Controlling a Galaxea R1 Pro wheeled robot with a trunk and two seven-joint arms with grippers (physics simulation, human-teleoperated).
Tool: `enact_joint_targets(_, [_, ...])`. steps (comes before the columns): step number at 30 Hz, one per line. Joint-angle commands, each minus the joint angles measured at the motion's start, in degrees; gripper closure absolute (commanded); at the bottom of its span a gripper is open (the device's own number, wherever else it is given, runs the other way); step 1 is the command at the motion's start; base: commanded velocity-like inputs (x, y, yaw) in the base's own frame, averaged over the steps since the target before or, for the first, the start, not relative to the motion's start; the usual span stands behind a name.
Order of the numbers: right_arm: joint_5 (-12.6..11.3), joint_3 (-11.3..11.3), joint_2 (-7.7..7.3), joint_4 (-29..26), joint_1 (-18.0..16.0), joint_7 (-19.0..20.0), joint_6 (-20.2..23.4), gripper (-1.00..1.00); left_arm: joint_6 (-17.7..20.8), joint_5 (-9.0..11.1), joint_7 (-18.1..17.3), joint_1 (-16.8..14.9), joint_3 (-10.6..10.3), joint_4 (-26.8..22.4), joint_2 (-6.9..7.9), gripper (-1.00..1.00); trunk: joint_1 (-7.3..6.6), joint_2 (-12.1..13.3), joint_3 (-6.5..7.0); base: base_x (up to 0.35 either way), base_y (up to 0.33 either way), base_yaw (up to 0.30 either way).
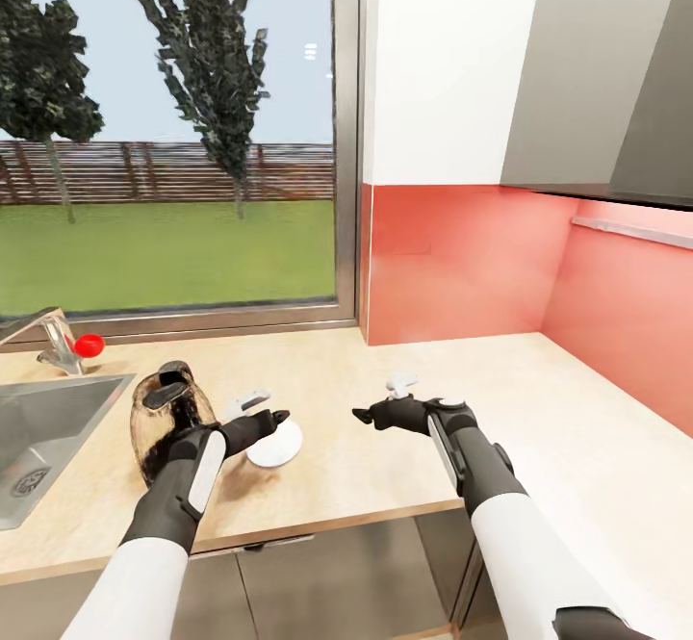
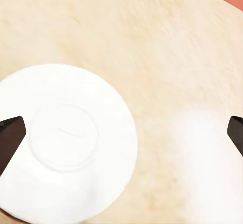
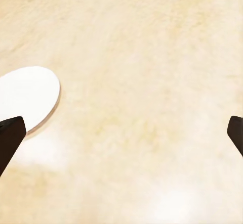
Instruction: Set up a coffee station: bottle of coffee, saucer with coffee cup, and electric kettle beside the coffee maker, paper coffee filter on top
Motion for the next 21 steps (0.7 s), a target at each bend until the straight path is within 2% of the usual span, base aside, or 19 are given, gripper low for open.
enact_joint_targets(1, [0.6, -0.3, 0.07, -0.1, -0.1, 0.5, 0.2, -1.00, 0.4, 0.0, -0.3, -0.1, 0.2, -0.1, -0.09, -1.00, 0.03, -0.1, -0.12, 0.000, 0.000, 0.000])
enact_joint_targets(21, [0.5, -0.2, 0.61, 0.1, -0.1, 0.5, 0.2, -1.00, 0.4, -0.7, -0.2, 0.0, 0.1, -0.9, -0.07, -1.00, 0.03, -0.1, -0.12, 0.000, 0.000, 0.000])
